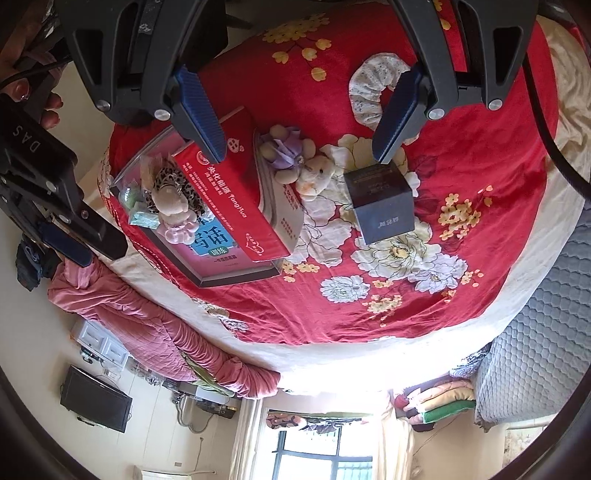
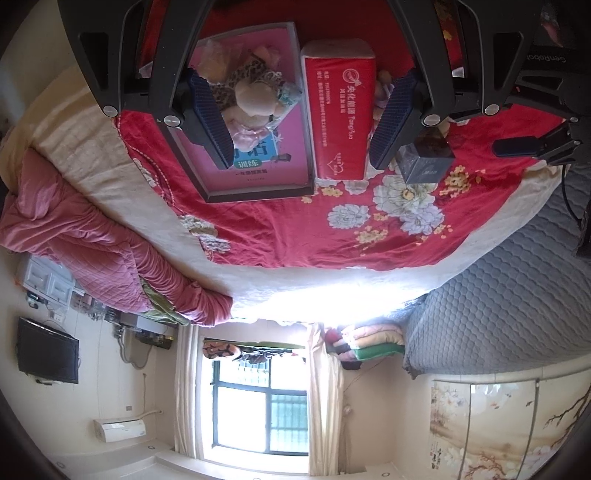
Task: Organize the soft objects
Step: 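Move both tools back over the white floral scrunchie and teddy bear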
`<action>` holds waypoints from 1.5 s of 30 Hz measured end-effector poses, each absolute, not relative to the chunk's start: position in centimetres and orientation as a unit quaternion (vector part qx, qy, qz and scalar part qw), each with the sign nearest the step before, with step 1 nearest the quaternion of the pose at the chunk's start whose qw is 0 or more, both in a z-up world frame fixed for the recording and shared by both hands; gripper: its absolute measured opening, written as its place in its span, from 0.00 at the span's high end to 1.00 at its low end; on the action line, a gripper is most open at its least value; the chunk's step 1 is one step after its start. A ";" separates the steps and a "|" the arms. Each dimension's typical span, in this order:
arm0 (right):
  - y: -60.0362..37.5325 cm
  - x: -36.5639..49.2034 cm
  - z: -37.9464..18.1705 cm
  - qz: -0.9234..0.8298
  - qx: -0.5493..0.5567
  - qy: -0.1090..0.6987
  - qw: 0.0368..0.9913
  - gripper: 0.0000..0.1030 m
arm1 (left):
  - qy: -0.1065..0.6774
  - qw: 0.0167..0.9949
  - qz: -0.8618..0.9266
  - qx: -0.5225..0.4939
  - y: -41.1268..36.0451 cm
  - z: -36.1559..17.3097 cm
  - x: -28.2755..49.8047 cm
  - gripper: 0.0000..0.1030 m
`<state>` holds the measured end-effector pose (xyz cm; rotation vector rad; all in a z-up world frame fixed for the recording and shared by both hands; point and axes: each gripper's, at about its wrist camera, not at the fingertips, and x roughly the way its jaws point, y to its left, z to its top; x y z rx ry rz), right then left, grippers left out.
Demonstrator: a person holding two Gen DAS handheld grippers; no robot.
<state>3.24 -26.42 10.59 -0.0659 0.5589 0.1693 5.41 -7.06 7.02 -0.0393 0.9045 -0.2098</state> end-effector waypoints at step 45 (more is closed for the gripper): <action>-10.5 5.9 -2.2 0.192 -0.325 0.357 0.855 0.25 | 0.533 0.842 -0.015 -0.083 4.5 -4.5 6.9 0.22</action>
